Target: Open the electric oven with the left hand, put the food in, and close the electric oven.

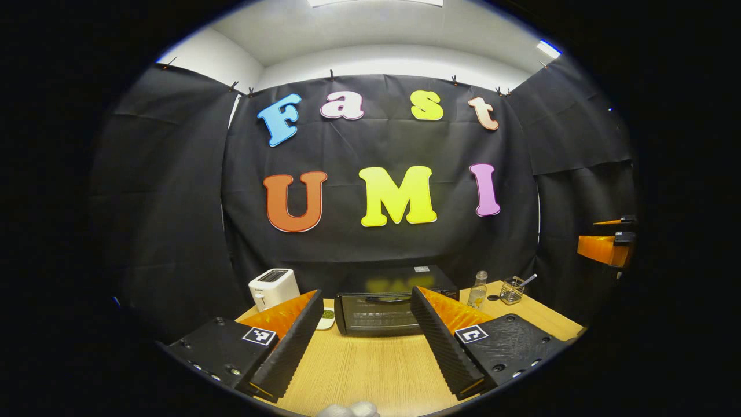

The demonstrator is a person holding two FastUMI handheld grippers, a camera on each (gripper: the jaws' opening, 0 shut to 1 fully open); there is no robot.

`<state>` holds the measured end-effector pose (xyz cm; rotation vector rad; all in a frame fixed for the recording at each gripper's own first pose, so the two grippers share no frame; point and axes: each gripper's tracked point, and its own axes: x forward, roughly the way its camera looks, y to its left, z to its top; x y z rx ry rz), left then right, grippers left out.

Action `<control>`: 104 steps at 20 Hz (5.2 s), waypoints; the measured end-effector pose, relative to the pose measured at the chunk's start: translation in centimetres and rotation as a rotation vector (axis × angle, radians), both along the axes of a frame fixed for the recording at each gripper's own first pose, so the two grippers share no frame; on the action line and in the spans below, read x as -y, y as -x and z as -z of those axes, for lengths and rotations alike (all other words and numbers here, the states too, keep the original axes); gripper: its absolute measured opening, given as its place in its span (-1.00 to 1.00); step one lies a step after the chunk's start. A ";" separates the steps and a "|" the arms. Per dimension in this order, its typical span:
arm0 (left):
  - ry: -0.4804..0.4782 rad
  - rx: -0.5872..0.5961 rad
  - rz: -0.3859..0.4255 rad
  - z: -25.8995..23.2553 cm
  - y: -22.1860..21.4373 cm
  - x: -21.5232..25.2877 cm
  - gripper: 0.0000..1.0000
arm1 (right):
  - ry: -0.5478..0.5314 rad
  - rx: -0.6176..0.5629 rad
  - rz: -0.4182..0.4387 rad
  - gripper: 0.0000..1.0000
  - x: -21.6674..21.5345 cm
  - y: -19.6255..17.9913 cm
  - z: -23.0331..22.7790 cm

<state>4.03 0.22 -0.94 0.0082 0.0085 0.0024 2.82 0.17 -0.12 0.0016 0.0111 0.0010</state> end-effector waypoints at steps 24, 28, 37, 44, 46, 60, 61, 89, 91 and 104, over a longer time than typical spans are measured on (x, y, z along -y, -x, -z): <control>-0.031 -0.175 0.073 14.5 -26.2 6.5 0.93 | -0.030 -0.159 0.181 0.94 4.9 1.2 1.9; 0.017 -0.214 0.074 15.7 -27.1 6.7 0.92 | -0.040 -0.177 0.193 1.00 4.8 1.5 2.6; 0.019 -0.265 0.092 16.0 -25.1 6.6 0.94 | -0.063 -0.153 0.155 1.00 3.4 1.5 1.9; 0.017 -0.306 0.103 18.4 -19.7 6.6 0.94 | -0.070 -0.170 0.128 1.00 2.7 3.1 3.1; 0.018 -0.330 0.106 19.7 -17.7 6.6 0.94 | -0.077 -0.180 0.119 1.00 2.6 3.6 3.6; -0.021 -0.487 0.109 29.2 -11.4 7.4 0.89 | -0.033 -0.250 0.112 0.94 2.6 6.8 6.5; -0.026 -0.501 0.109 29.7 -11.3 7.5 0.89 | -0.037 -0.257 0.115 1.00 2.7 6.9 6.9; 0.027 -0.301 -0.025 13.7 2.0 4.4 0.94 | -0.258 -0.553 -0.216 0.80 4.3 -10.1 21.8; 0.033 -0.291 -0.066 12.2 3.3 4.3 0.94 | -0.302 -0.610 -0.270 0.70 3.2 -12.0 23.5; 0.061 -0.299 -0.281 9.7 9.4 5.6 0.93 | -0.645 -0.904 -0.454 -0.36 -2.1 -16.1 29.5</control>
